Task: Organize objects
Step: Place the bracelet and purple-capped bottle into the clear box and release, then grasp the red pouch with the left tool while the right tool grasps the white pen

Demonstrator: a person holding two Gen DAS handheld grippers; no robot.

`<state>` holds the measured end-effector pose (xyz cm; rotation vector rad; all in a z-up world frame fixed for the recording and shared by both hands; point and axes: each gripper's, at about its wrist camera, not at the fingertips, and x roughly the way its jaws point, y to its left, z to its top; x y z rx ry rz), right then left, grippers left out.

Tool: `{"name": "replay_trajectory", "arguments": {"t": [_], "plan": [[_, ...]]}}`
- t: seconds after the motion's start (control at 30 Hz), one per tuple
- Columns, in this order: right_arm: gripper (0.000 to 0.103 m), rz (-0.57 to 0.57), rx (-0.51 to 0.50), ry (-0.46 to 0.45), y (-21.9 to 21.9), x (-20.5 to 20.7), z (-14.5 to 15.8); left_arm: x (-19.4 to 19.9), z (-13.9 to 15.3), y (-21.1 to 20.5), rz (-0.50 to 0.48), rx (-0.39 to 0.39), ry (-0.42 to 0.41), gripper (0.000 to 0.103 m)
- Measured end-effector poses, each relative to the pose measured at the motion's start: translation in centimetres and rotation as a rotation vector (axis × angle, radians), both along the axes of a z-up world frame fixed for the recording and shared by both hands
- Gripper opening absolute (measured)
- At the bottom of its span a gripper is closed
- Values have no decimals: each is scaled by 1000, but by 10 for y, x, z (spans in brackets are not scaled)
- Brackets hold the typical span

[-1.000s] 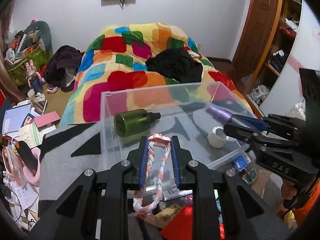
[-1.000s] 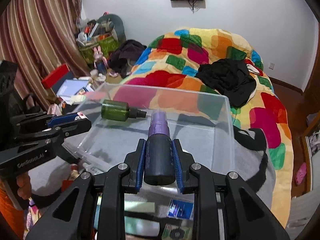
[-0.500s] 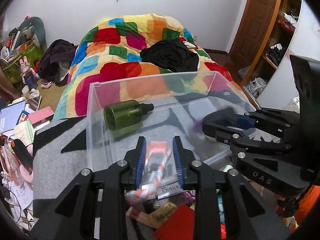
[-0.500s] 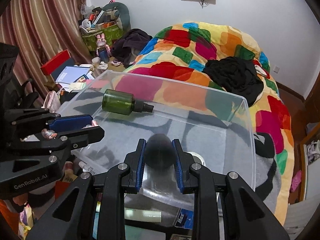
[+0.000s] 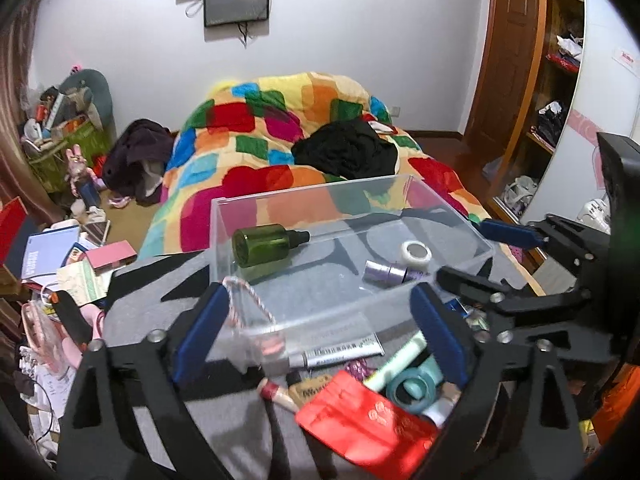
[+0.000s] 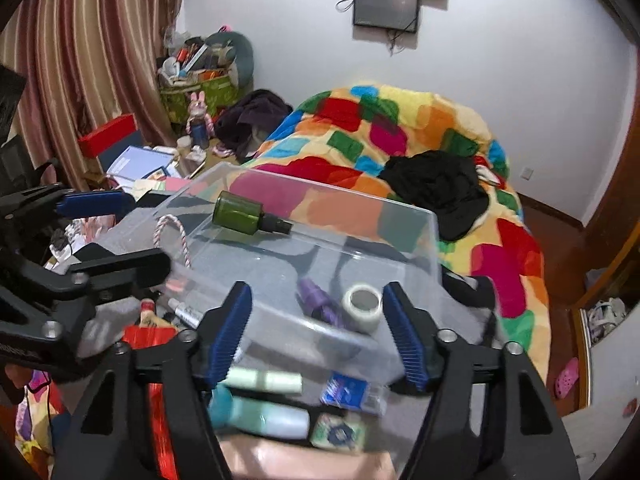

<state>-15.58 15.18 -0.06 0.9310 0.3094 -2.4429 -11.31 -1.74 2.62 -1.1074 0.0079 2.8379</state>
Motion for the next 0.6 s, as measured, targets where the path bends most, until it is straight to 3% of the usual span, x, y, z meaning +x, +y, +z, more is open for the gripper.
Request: {"name": "replay_trajectory", "arguments": {"t": [0.17, 0.4, 0.6], "plan": [[74, -53, -25, 0, 29, 24, -3, 24, -14, 16, -16, -27, -17, 97], [75, -77, -20, -69, 48, 55, -28, 50, -49, 42, -46, -70, -70, 97], [77, -89, -47, -153, 51, 72, -53, 67, -69, 41, 9, -131, -80, 97]]}}
